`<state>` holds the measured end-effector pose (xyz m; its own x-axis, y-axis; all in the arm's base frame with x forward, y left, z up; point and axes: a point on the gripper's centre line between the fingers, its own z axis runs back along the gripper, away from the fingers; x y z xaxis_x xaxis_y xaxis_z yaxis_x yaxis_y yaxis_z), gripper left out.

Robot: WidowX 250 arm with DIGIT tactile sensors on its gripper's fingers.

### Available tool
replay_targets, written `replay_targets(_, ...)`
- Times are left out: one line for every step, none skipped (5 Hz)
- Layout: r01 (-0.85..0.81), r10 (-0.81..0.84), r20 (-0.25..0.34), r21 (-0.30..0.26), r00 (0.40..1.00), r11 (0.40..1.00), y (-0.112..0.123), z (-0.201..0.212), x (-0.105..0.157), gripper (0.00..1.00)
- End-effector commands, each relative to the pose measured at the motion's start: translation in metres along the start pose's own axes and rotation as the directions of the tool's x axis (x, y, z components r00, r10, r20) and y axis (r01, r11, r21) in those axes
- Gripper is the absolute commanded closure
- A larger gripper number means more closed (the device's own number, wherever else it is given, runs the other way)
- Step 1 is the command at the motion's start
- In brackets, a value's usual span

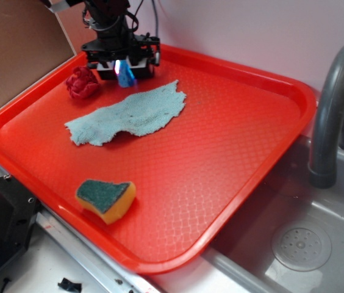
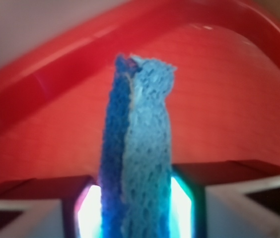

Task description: Grab the blue sponge.

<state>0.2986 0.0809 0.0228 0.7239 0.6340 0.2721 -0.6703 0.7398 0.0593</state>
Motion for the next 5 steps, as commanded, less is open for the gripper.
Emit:
replay_targets(0.090,-0.091,-0.033,-0.030,0.995,0.995,-0.003,0.094,-0.012,1.00)
replay_targets(0.204,-0.212,-0.094,-0.091,0.973,0.975,-0.011,0.140,-0.048,1.00)
replay_targets(0.242,-0.256,-0.102,-0.138,0.961,0.960,-0.012,0.173,-0.078,1.00)
replay_targets(0.238,-0.254,-0.067,-0.181,0.965,0.954,-0.005,0.198,-0.100,1.00)
replay_targets(0.199,-0.218,-0.100,-0.175,0.971,0.964,-0.001,0.194,-0.103,1.00)
